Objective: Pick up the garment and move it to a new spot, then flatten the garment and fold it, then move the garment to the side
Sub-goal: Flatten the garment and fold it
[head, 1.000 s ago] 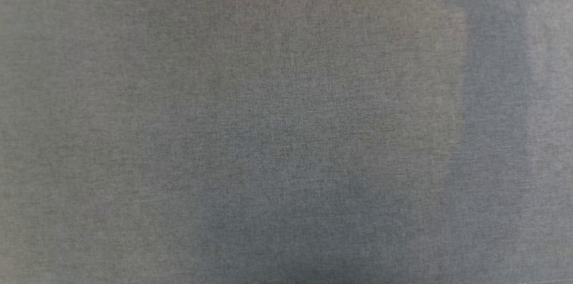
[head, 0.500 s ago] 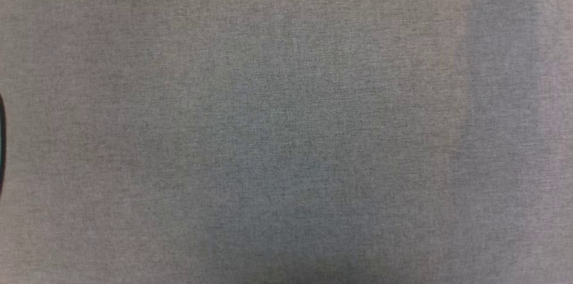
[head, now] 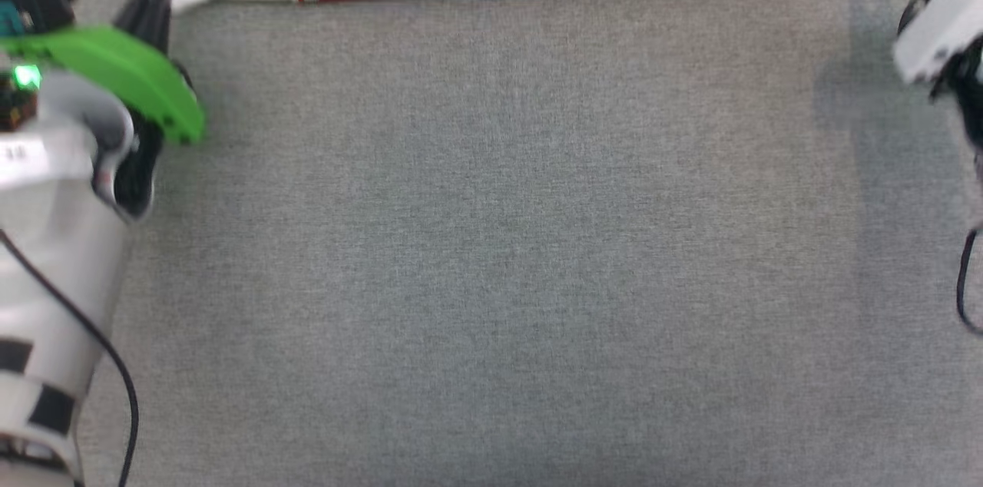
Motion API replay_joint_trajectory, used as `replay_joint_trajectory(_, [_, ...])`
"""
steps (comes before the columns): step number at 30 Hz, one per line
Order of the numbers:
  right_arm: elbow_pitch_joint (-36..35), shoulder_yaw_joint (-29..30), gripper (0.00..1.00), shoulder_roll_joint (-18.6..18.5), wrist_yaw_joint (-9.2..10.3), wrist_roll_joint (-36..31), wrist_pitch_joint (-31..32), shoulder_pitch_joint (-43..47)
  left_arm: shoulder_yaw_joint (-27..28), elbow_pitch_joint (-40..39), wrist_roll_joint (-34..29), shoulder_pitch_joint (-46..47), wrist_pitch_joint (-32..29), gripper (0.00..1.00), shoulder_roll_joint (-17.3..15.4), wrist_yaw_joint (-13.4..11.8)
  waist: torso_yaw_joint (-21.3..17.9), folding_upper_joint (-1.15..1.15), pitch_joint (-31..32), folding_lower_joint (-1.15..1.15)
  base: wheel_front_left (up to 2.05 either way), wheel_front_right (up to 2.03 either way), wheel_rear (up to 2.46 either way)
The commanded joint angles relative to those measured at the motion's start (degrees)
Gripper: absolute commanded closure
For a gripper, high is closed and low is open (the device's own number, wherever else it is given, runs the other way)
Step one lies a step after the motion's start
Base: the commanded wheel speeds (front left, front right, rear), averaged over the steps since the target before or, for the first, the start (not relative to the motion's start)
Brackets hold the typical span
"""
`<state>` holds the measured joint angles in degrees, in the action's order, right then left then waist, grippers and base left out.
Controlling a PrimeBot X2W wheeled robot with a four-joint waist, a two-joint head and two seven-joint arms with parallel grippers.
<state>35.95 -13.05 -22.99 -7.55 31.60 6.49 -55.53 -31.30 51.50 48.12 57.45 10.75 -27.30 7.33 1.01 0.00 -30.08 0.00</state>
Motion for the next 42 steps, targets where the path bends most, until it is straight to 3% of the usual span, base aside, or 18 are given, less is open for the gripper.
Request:
replay_joint_trajectory(1, [-2.35, 0.54, 1.0, -0.83, 0.06, 0.59, 0.55, 3.54, 0.1, -1.25, 0.57, -3.54, 0.66, 1.0, -1.22, 0.14, 0.04, 0.0, 3.53, 0.0, 0.0, 0.0, 0.0])
replay_joint_trajectory(6, [-11.15, 4.23, 1.0, -1.75, 0.06, 1.49, 3.99, 16.76, -0.44, -7.77, 1.85, -15.01, 0.07, 1.0, -3.26, -1.27, -0.17, 0.0, 7.93, 0.0, 0.0, 0.0, 0.0])
replay_joint_trajectory(9, [-18.77, 9.18, 1.0, -0.76, 0.06, 0.58, 7.32, 28.03, -0.15, -15.32, 3.66, -24.61, -1.77, 1.0, -6.18, -4.22, -0.21, 0.0, 11.44, 0.0, 0.0, 0.0, 0.0])
replay_joint_trajectory(21, [-34.22, 21.55, 1.0, 11.74, 0.06, -3.51, 15.96, 54.6, 1.17, -37.55, 8.99, -49.75, -4.4, 1.0, -11.06, -16.48, 0.01, 0.0, 19.83, 0.0, 0.0, 0.0, 0.0])
replay_joint_trajectory(31, [-35.42, 26.81, 1.0, 18.02, 0.06, -6.01, 17.99, 66.8, 0.24, -43.63, 11.93, -61.2, -5.78, 1.0, -11.5, -21.15, 0.86, 0.0, 24.84, 0.0, 0.0, 0.0, 0.0])
replay_joint_trajectory(41, [-31.31, 27.85, 1.0, 19.73, 0.06, -5.54, 16.41, 69.64, -0.75, -43.88, 11.95, -63.56, -5.05, 1.0, -10.41, -21.94, 1.2, 0.0, 27.4, 0.0, 0.0, 0.0, 0.0])
replay_joint_trajectory(42, [-31.22, 27.77, 0.71, 19.74, 0.06, -5.66, 15.94, 69.23, -0.86, -44.0, 11.82, -63.43, -5.06, 1.0, -10.36, -21.95, 1.2, 0.0, 27.45, 0.0, 0.0, 0.0, 0.0])
